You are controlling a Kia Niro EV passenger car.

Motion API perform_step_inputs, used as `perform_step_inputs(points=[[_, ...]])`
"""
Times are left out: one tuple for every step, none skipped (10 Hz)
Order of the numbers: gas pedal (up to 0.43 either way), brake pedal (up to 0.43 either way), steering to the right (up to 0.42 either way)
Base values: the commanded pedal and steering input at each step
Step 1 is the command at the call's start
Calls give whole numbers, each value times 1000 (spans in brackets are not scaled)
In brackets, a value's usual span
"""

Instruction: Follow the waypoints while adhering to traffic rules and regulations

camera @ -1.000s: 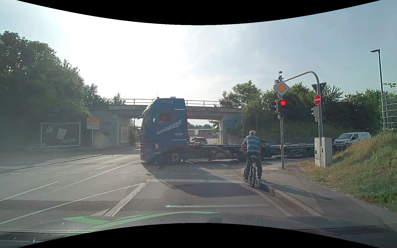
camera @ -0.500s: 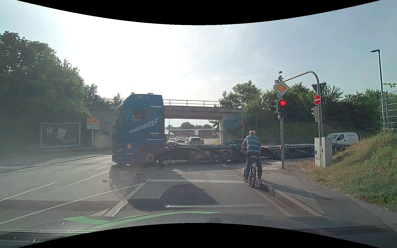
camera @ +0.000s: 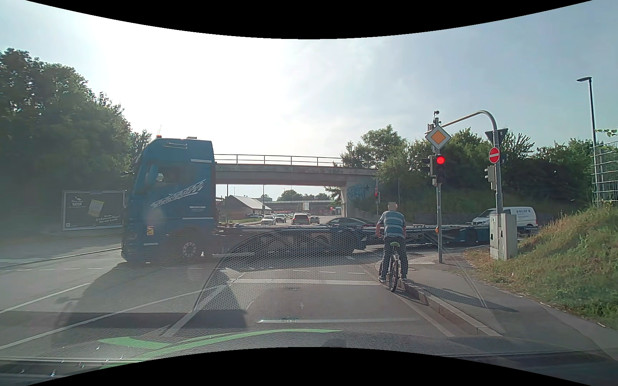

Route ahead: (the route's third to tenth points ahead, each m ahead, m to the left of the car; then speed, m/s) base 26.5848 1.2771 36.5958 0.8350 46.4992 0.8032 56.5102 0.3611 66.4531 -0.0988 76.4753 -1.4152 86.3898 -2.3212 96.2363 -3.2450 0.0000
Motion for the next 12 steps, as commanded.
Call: perform_step_inputs(points=[[0, 287, 2], [0, 287, 2], [0, 287, 2], [0, 287, 2], [0, 287, 1], [0, 287, 2], [0, 287, 2], [0, 287, 2], [0, 287, 2], [0, 287, 2], [0, 287, 1], [0, 287, 2]])
